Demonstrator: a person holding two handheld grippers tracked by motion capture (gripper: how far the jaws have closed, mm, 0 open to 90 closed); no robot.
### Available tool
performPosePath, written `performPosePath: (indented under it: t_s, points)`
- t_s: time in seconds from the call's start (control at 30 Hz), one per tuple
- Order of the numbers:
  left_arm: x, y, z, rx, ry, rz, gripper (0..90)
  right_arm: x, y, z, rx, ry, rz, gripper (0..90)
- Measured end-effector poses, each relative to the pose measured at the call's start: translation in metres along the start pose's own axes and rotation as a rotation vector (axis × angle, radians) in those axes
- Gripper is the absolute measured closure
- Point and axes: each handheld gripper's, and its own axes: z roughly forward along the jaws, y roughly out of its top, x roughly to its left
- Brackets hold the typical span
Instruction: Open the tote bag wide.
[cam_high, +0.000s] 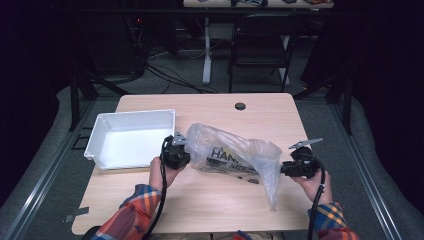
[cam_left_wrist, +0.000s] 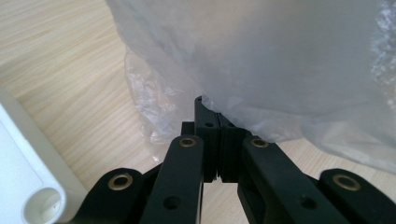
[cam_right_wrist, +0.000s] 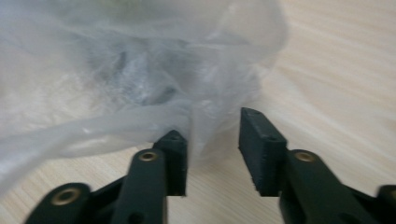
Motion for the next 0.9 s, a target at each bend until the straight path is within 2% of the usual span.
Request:
performPosePath:
  t_s: [0.03, 0.13, 0.17, 0.3, 0.37, 0.4, 0.43, 0.47, 0.5, 0.53, 0.57, 0.67, 0.77, 0.9]
  points:
    - [-0.001, -0.001, 0.002, -0.004, 0.001, -0.008, 89.4, -0.003, 0.0, -0.011, -0.013, 0.004, 0.0, 56.6]
    - [-0.002, -0.002, 0.003, -0.005, 0.002, -0.013, 89.4, -0.004, -0.001, -0.019, -0.035, 0.006, 0.004, 53.9]
    - [-0.002, -0.002, 0.004, -0.009, -0.006, -0.016, 89.4, -0.004, -0.001, -0.025, -0.068, 0.013, -0.008, 51.0]
    - [-0.004, -0.001, 0.004, 0.001, -0.016, 0.001, 89.5, 0.011, 0.002, -0.02, -0.127, 0.084, -0.056, 49.4]
    - [-0.005, -0.001, 0.005, 0.003, -0.017, 0.0, 89.5, 0.02, 0.005, -0.016, -0.158, 0.099, -0.08, 56.7]
    - [-0.006, -0.001, 0.005, 0.002, -0.027, -0.025, 89.5, 0.023, 0.006, -0.013, -0.168, 0.107, -0.092, 63.8]
    - [-0.006, -0.001, 0.005, 0.002, -0.027, -0.025, 89.5, 0.023, 0.006, -0.013, -0.168, 0.107, -0.092, 63.8]
    - [-0.004, -0.003, 0.005, 0.004, -0.016, -0.037, 89.5, 0.028, 0.007, -0.011, -0.182, 0.097, -0.103, 79.3]
    - [-0.003, -0.003, 0.005, 0.007, -0.011, -0.039, 89.6, 0.027, 0.008, -0.009, -0.166, 0.095, -0.102, 85.1]
    - [-0.003, -0.003, 0.005, 0.007, -0.011, -0.039, 89.6, 0.027, 0.008, -0.009, -0.166, 0.095, -0.102, 85.1]
    - [-0.001, -0.004, 0.002, 0.018, -0.01, -0.048, 89.7, 0.024, 0.006, -0.006, -0.144, 0.101, -0.084, 89.5]
    - [0.001, -0.005, -0.001, 0.029, -0.011, -0.047, 89.9, 0.019, 0.003, -0.002, -0.115, 0.112, -0.065, 90.0]
    - [0.001, -0.007, -0.001, 0.054, -0.015, -0.048, 90.0, 0.013, -0.002, 0.005, -0.054, 0.145, -0.049, 90.0]
    - [-0.001, -0.009, 0.005, 0.108, -0.024, -0.029, 90.0, 0.009, -0.007, 0.022, 0.01, 0.14, -0.034, 90.0]
